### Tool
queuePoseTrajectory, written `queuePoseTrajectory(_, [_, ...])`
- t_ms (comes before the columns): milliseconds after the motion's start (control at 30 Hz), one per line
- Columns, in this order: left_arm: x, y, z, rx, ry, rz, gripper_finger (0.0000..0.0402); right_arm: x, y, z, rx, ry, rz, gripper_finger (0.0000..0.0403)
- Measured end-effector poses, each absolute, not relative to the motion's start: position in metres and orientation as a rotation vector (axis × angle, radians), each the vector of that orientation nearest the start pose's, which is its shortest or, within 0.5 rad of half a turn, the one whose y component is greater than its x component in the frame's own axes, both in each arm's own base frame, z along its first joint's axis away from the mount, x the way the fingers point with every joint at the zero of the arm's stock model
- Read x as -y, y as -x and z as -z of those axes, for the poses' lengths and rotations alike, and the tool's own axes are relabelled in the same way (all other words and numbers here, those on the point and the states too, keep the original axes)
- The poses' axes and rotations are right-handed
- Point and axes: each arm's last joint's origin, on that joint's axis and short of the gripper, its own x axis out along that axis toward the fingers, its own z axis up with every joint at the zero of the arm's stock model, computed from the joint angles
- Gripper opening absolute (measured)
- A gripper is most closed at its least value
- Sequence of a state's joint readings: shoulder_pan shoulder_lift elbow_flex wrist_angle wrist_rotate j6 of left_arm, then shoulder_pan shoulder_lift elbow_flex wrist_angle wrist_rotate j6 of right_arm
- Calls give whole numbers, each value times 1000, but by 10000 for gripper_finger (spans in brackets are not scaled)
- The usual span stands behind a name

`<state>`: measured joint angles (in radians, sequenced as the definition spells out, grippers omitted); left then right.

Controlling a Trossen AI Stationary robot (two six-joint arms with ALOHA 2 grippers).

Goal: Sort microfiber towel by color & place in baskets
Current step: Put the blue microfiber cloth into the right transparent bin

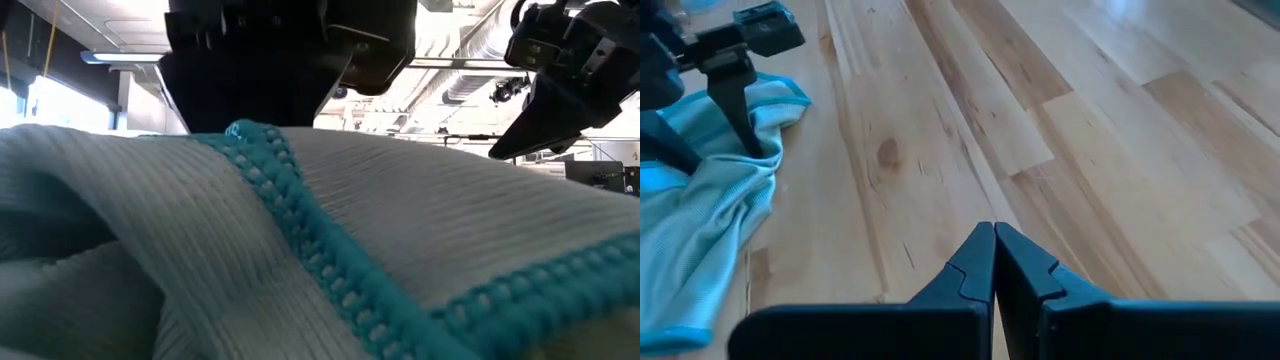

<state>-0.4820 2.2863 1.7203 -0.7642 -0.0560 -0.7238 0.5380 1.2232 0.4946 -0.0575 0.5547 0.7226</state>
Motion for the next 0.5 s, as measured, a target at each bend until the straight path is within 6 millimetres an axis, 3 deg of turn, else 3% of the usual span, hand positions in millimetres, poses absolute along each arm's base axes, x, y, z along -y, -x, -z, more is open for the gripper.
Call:
queuePoseTrajectory(100, [204, -403, -132, -1344, 251, -141, 119, -99, -195, -168, -622, -282, 254, 0])
queuePoseTrajectory(267, [189, -404, -144, -1338, 244, -175, 14, -99, -194, -168, -617, -272, 263, 0])
queuePoseTrajectory(367, [182, -404, -157, -1319, 254, -178, 12, -98, -194, -168, -616, -271, 265, 0])
queuePoseTrajectory(500, [170, -397, -196, -1268, 285, -177, 3, -98, -194, -167, -622, -266, 267, 0])
